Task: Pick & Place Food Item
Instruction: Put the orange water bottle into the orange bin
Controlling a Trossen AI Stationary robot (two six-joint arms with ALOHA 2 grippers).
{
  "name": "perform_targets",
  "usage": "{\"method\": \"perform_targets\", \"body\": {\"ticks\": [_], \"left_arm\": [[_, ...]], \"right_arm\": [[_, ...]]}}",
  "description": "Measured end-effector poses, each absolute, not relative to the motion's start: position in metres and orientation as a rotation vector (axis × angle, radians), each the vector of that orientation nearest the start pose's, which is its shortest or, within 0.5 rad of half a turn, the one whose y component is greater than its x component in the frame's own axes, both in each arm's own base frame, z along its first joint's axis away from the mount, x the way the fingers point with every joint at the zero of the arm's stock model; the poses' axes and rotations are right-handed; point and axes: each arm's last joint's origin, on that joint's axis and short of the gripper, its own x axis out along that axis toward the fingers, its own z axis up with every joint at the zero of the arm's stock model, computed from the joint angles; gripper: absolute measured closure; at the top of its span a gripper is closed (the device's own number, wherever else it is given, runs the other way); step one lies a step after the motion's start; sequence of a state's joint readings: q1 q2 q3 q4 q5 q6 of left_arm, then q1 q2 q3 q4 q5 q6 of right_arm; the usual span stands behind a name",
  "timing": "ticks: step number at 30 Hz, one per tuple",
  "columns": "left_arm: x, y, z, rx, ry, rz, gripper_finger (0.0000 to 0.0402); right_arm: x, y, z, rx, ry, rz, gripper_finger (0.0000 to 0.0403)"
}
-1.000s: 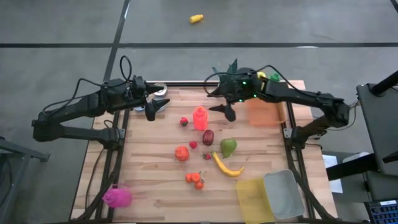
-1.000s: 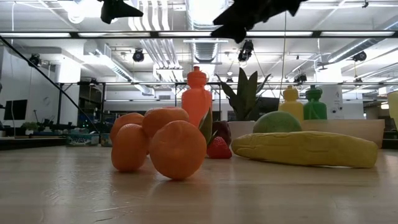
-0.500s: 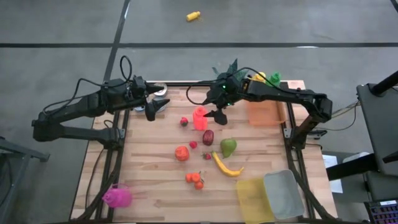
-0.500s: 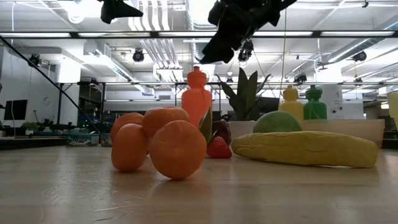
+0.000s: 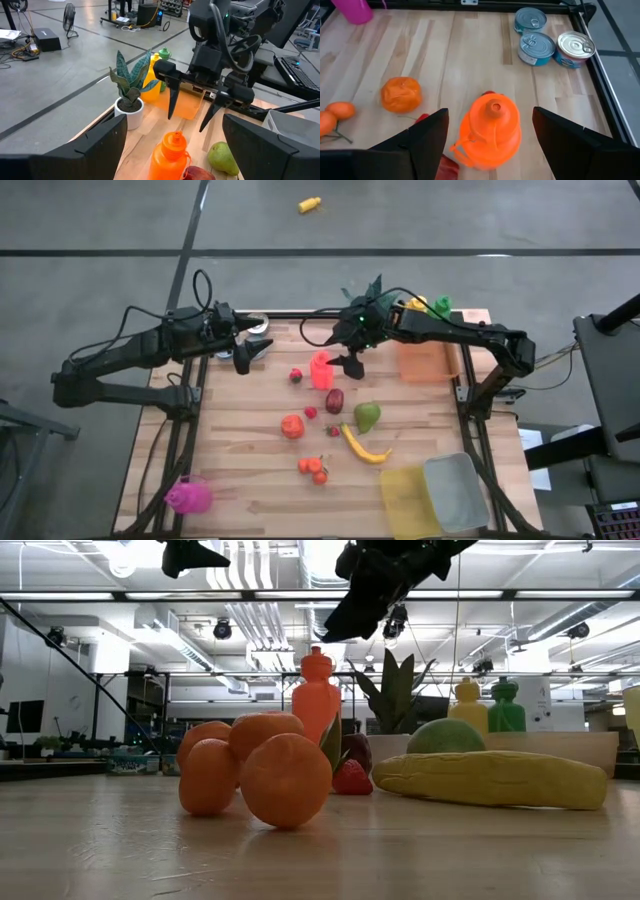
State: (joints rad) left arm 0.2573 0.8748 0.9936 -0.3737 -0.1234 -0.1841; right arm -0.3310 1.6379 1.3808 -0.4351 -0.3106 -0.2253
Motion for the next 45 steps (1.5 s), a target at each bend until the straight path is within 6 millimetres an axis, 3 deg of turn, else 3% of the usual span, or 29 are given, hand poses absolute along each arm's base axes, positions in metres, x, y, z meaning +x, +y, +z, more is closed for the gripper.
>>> {"method": "perform_targets", "body": {"ticks": [9,19,33,45], "left_arm": [[0.173,0.049,0.37,-0.198,0.223,0.401,0.0069],[0.173,0.049,0.367,-0.2,0.252,0.404,0.0069],[0.172,0.049,0.365,-0.202,0.279,0.406,0.0069],[0.171,0.049,0.364,-0.203,0.292,0.407,0.0069]], "right_arm": [[0.348,-0.109,0.303,0.013,0.642,0.052,0.0039],[0.366,-0.115,0.281,0.034,0.635,0.039,0.0035],[0.377,-0.119,0.258,0.047,0.686,0.037,0.0035],[0.378,-0.122,0.254,0.027,0.708,-0.027,0.0035]]}}
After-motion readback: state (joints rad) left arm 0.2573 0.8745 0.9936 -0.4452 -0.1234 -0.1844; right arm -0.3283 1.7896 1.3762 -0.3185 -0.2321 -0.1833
